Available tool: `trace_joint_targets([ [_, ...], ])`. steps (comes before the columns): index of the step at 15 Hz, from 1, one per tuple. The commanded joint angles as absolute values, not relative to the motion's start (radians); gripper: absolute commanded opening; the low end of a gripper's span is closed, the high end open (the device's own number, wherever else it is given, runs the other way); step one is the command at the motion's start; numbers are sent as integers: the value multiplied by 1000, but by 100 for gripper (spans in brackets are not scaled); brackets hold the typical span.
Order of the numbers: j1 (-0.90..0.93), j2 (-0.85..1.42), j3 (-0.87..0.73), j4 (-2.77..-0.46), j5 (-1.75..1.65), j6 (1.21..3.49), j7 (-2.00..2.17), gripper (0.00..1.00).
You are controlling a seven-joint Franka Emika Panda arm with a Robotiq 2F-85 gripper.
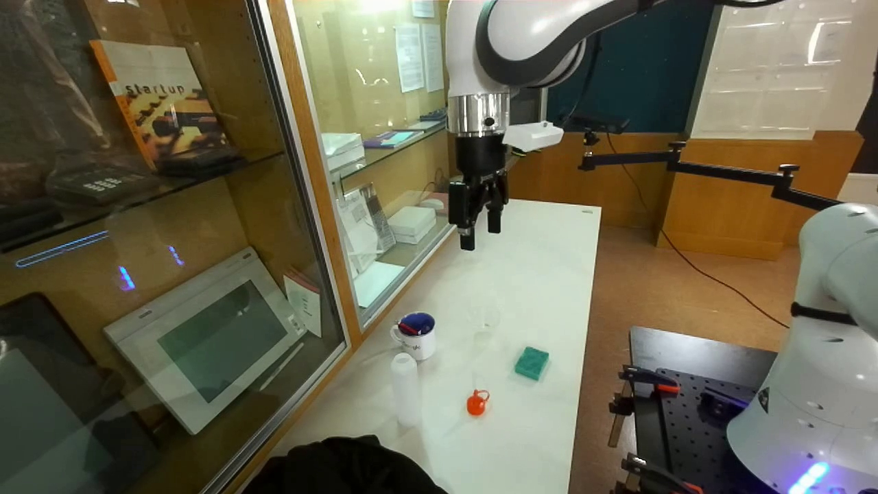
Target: Remove the marker and pen from the white cup and put them in the plastic cup
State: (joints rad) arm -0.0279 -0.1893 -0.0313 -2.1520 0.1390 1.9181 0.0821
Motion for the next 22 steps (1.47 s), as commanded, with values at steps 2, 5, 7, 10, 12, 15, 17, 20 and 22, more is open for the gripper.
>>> trace_joint_targets([
  [2, -54, -20, -57, -2025, 97, 1986, 73, 100],
  [5, -62, 72, -67, -1985, 80, 2063, 68, 100],
  [7, -63, 126, -69, -1971, 72, 2129, 75, 100],
  [10, -60, 199, -72, -1964, 59, 2225, 97, 100],
  [12, -52, 237, -78, -1961, 22, 2253, 130, 100],
  [15, -61, 233, -71, -1981, 42, 2252, 106, 100],
  [17, -61, 240, -71, -1974, 42, 2252, 106, 100],
  [20, -76, 312, -75, -1931, 96, 2270, 129, 100],
  [22, -92, 355, -69, -1915, 139, 2285, 104, 100],
])
